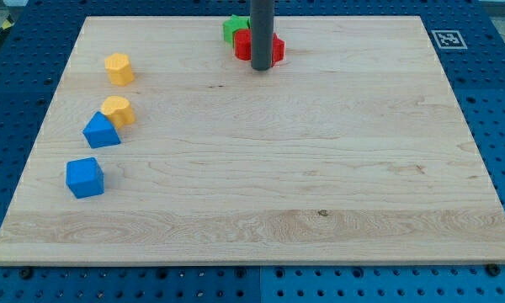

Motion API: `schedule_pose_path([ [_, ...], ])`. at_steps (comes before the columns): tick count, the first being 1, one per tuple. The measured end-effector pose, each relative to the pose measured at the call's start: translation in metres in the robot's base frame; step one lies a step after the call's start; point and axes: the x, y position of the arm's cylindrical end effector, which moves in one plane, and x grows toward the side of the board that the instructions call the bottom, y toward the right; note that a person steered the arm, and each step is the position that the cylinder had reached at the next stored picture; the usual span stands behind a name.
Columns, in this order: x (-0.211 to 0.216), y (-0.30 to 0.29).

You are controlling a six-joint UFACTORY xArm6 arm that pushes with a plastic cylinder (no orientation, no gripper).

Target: Adjust the blue cube vertically towards red star

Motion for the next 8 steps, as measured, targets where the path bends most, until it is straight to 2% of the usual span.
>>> schedule_pose_path([
  [2, 0.01, 0.007],
  [4, -0.003, 0.048],
  [6, -0.006, 0.012],
  [8, -0.006, 0.015],
])
